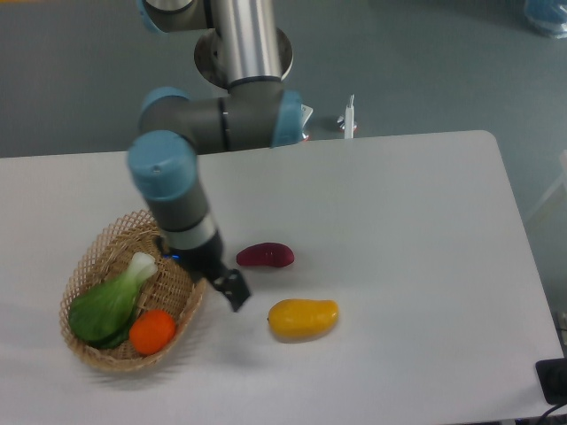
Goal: Place the orange in the basket
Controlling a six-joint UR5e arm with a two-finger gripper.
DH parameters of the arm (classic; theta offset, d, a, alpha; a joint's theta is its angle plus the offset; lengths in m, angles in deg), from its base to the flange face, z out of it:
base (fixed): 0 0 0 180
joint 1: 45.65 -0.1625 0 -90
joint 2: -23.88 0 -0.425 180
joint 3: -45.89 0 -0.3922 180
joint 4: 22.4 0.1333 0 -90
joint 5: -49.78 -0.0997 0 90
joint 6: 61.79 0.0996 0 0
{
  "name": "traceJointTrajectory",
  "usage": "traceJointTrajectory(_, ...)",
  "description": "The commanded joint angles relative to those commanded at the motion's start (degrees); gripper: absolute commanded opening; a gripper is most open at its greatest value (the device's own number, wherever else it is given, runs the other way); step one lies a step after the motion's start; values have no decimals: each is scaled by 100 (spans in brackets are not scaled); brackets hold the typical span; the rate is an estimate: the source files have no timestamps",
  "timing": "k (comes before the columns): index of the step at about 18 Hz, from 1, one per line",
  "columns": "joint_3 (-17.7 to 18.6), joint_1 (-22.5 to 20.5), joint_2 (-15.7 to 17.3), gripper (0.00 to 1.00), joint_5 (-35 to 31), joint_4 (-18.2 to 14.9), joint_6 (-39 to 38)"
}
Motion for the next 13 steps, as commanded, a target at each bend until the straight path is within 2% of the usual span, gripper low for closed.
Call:
traceJointTrajectory(2,-159,-474,-131,100,264,-9,629)
traceJointTrajectory(6,-133,-1319,-203,100,501,-35,1897)
traceJointTrajectory(10,-159,-1759,-255,100,555,-131,2487)
traceJointTrajectory(13,-256,-2006,-308,100,555,-377,2927)
